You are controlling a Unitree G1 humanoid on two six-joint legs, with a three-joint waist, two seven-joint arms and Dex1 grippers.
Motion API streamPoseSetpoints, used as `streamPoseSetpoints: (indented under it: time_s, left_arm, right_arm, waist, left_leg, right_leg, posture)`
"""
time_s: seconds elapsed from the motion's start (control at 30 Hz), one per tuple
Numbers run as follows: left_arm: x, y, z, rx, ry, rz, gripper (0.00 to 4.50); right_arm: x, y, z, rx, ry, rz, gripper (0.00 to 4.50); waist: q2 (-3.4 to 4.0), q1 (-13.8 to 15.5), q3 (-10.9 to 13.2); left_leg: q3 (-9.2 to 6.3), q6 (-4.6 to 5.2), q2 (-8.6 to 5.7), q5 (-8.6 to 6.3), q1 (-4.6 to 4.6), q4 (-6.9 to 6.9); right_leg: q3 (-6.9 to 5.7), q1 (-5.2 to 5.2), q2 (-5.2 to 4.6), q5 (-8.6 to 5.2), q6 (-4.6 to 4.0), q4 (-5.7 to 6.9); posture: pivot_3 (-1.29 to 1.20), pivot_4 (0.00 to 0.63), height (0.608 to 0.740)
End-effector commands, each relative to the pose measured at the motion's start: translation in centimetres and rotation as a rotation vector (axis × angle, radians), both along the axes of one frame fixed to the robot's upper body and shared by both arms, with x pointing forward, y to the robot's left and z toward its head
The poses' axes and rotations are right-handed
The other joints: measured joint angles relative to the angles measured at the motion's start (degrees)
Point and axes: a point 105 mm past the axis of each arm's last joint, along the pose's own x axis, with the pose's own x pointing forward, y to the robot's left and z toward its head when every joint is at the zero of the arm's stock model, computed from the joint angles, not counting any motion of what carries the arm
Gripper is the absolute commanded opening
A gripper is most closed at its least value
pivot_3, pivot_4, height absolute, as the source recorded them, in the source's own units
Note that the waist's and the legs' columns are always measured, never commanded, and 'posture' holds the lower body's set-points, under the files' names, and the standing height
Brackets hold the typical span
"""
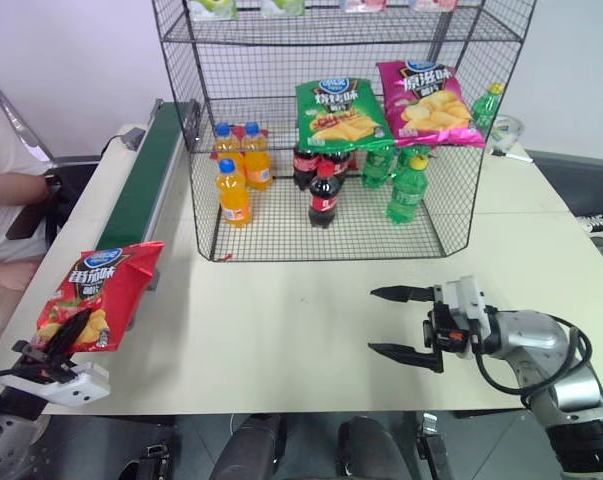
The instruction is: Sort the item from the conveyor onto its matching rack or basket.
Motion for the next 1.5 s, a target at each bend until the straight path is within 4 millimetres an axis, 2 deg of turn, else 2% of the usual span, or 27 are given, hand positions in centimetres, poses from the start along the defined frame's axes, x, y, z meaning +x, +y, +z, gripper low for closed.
streamPoseSetpoints:
  time_s: [0.03,0.1,0.2,0.43,0.53,0.67,0.83,0.9,0.97,1.07,1.2,1.33,1.5]
  left_arm:
    - [0.6,-2.1,4.1,0.014,-0.117,-0.073,0.04]
    - [1.2,-3.9,5.8,0.032,-0.158,-0.122,0.04]
    - [2.5,-6.6,8.7,0.047,-0.239,-0.198,0.04]
    - [5.4,-10.4,12.3,0.046,-0.347,-0.275,0.04]
    - [6.7,-11.6,13.1,0.039,-0.379,-0.291,0.04]
    - [9.6,-13.4,13.7,-0.011,-0.421,-0.300,0.04]
    - [12.0,-15.8,14.7,0.001,-0.491,-0.323,0.04]
    - [13.6,-15.9,15.4,-0.031,-0.516,-0.285,0.04]
    - [14.9,-16.5,15.3,-0.034,-0.511,-0.279,0.04]
    - [16.5,-18.5,15.7,-0.011,-0.540,-0.316,0.04]
    - [19.5,-18.0,16.8,-0.036,-0.564,-0.228,0.04]
    - [22.2,-17.2,17.0,-0.040,-0.554,-0.158,0.04]
    - [24.3,-16.3,17.6,-0.024,-0.556,-0.070,0.04]
  right_arm:
    - [2.1,-1.9,2.8,0.099,-0.164,-0.189,4.50]
    - [2.5,-2.5,3.2,0.124,-0.226,-0.260,4.50]
    - [2.5,-1.9,3.2,0.159,-0.229,-0.286,4.50]
    - [2.7,-1.3,3.6,0.197,-0.253,-0.318,4.50]
    - [3.0,-1.5,4.3,0.230,-0.274,-0.353,4.50]
    - [3.8,-1.2,6.0,0.299,-0.349,-0.428,4.50]
    - [3.7,-0.1,5.7,0.310,-0.337,-0.424,4.50]
    - [3.6,0.1,5.5,0.312,-0.332,-0.424,4.50]
    - [3.7,0.0,5.5,0.316,-0.331,-0.432,4.50]
    - [3.8,0.3,5.4,0.315,-0.329,-0.426,4.50]
    - [4.0,0.5,5.6,0.308,-0.333,-0.419,4.50]
    - [3.9,0.2,5.5,0.299,-0.334,-0.431,4.50]
    - [3.8,0.3,5.4,0.295,-0.327,-0.434,4.50]
  waist:
    - [-0.03,0.03,-0.01]
    - [-0.02,0.11,-0.01]
    - [-0.02,0.09,-0.02]
    - [0.10,-0.41,-0.06]
    - [0.10,-0.14,-0.05]
    - [0.10,-0.06,-0.06]
    - [0.10,-0.13,-0.07]
    - [0.10,-0.09,-0.07]
    - [0.10,-0.04,-0.07]
    - [0.09,-0.07,-0.07]
    - [0.06,-0.23,-0.06]
    - [0.05,-0.52,-0.05]
    - [-0.04,-0.46,0.00]
  left_leg:
    - [0.00,-0.01,0.00,0.00,0.00,0.00]
    - [0.01,-0.02,-0.01,-0.01,0.01,0.01]
    - [-0.01,0.01,-0.01,0.01,0.01,0.01]
    - [0.13,0.08,-0.02,0.12,0.06,-0.02]
    - [0.10,0.02,-0.01,0.16,0.06,0.00]
    - [0.08,-0.01,-0.02,0.19,0.16,0.03]
    - [0.09,-0.04,-0.05,0.21,0.15,0.01]
    - [0.09,-0.07,-0.05,0.23,0.13,0.02]
    - [0.09,-0.09,-0.05,0.25,0.13,0.05]
    - [0.08,-0.09,-0.06,0.25,0.13,0.06]
    - [0.08,-0.10,-0.08,0.27,0.07,0.08]
    - [0.08,-0.11,-0.07,0.28,0.06,0.05]
    - [0.08,-0.11,-0.09,0.28,0.01,0.09]
  right_leg:
    - [0.00,0.00,0.01,0.00,0.00,0.00]
    - [0.00,0.02,-0.01,0.00,-0.01,0.00]
    - [-0.01,0.01,0.01,0.00,-0.01,0.03]
    - [0.07,0.02,0.03,0.00,-0.01,0.33]
    - [0.07,0.01,0.12,0.00,-0.01,0.39]
    - [0.06,0.01,0.21,0.01,-0.01,0.42]
    - [0.08,0.05,0.23,0.01,0.00,0.44]
    - [0.08,0.07,0.23,0.01,0.00,0.49]
    - [0.08,0.08,0.24,0.01,0.00,0.54]
    - [0.08,0.09,0.25,0.01,0.00,0.54]
    - [0.07,0.03,0.26,0.01,0.01,0.56]
    - [0.07,-0.02,0.27,0.01,0.02,0.59]
    - [0.07,-0.02,0.26,0.01,0.03,0.59]
  posture:
    - [0.00,0.150,0.740]
    - [0.00,0.150,0.740]
    - [0.00,0.150,0.740]
    - [0.00,0.150,0.740]
    - [0.00,0.150,0.740]
    - [0.00,0.150,0.740]
    - [0.00,0.150,0.740]
    - [0.00,0.150,0.740]
    - [0.00,0.150,0.740]
    - [0.00,0.150,0.740]
    - [0.00,0.150,0.740]
    - [0.00,0.150,0.740]
    - [0.00,0.150,0.740]
